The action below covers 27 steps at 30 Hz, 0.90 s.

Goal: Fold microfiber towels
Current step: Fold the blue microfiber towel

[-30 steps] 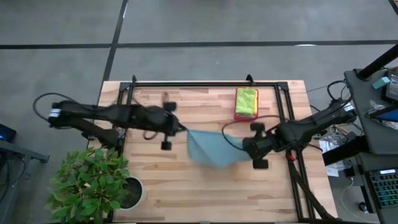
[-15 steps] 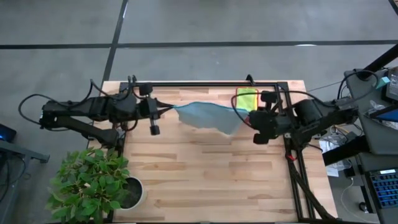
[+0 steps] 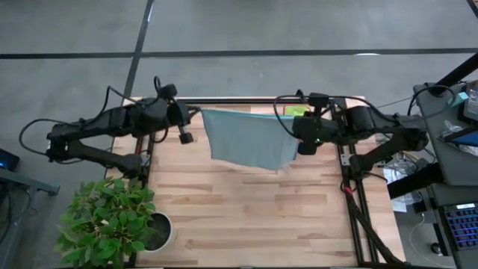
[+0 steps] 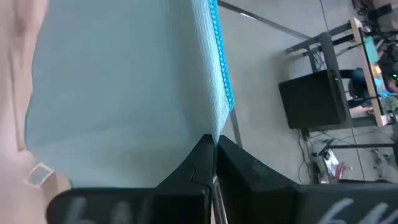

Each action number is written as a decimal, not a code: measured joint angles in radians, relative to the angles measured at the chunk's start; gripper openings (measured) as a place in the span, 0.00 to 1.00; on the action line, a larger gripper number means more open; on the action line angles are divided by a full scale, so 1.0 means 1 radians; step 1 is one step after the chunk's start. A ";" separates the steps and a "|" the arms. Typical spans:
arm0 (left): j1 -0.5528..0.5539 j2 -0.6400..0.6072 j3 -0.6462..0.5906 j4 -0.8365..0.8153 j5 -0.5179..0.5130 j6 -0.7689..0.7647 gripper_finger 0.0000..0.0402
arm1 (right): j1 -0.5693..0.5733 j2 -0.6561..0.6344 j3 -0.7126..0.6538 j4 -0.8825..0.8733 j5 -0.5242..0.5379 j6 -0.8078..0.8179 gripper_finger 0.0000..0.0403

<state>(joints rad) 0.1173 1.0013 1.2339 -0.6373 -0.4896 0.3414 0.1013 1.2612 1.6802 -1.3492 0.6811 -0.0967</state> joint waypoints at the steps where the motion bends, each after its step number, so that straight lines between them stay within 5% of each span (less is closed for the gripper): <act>1: 0.015 0.001 0.005 0.000 0.000 0.022 0.00 | -0.010 0.004 0.000 0.013 0.000 -0.014 0.02; 10: -0.042 -0.027 0.018 -0.049 0.102 0.062 0.00 | 0.014 0.010 0.003 0.012 -0.074 0.063 0.02; 17: -0.187 -0.031 -0.009 -0.248 0.351 -0.209 0.00 | 0.130 0.029 -0.040 -0.017 -0.310 0.298 0.02; 27: -0.462 0.137 -0.092 -0.248 0.405 -0.464 0.00 | 0.365 0.113 -0.250 0.145 -0.488 0.545 0.02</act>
<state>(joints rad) -0.3445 1.1384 1.1418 -0.8850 -0.0842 -0.1226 0.4658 1.3746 1.4301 -1.2042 0.1932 0.4481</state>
